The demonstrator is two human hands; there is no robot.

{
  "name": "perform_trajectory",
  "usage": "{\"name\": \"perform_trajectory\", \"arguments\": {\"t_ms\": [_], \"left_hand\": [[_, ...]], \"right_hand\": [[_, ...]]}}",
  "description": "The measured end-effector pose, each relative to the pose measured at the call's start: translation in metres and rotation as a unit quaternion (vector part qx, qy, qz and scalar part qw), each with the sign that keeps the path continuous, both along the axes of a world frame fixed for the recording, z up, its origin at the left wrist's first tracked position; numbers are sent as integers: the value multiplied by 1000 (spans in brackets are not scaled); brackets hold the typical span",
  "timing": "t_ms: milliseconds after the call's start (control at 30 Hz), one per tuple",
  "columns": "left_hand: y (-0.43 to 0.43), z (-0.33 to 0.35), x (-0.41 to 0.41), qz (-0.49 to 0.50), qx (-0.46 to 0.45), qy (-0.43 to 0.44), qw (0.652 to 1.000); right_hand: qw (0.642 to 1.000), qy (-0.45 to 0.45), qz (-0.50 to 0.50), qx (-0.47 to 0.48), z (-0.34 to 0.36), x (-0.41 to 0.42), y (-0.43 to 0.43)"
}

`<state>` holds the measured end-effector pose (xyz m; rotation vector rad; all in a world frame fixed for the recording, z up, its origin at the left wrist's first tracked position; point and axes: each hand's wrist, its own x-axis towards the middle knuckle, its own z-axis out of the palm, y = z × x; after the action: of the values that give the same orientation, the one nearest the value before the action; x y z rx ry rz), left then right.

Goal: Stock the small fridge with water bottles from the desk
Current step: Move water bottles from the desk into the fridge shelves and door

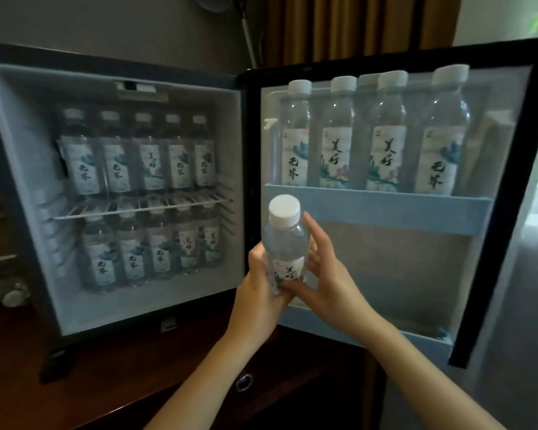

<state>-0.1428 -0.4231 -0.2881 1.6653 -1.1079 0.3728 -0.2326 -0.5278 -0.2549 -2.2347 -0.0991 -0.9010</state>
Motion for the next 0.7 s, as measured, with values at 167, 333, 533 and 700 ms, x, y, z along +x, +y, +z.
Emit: {"name": "perform_trajectory", "arguments": {"t_ms": [167, 333, 533, 700], "left_hand": [[-15, -10, 10, 21, 65, 44, 997], [-15, -15, 16, 20, 104, 47, 993], [-21, -22, 20, 60, 140, -20, 988], [-21, -33, 19, 94, 111, -42, 989]], "right_hand": [[1000, 17, -18, 18, -16, 10, -15], [998, 44, -25, 45, -31, 23, -23], [993, 84, -28, 80, -39, 27, -30], [993, 89, -46, 59, -36, 33, -30]]}}
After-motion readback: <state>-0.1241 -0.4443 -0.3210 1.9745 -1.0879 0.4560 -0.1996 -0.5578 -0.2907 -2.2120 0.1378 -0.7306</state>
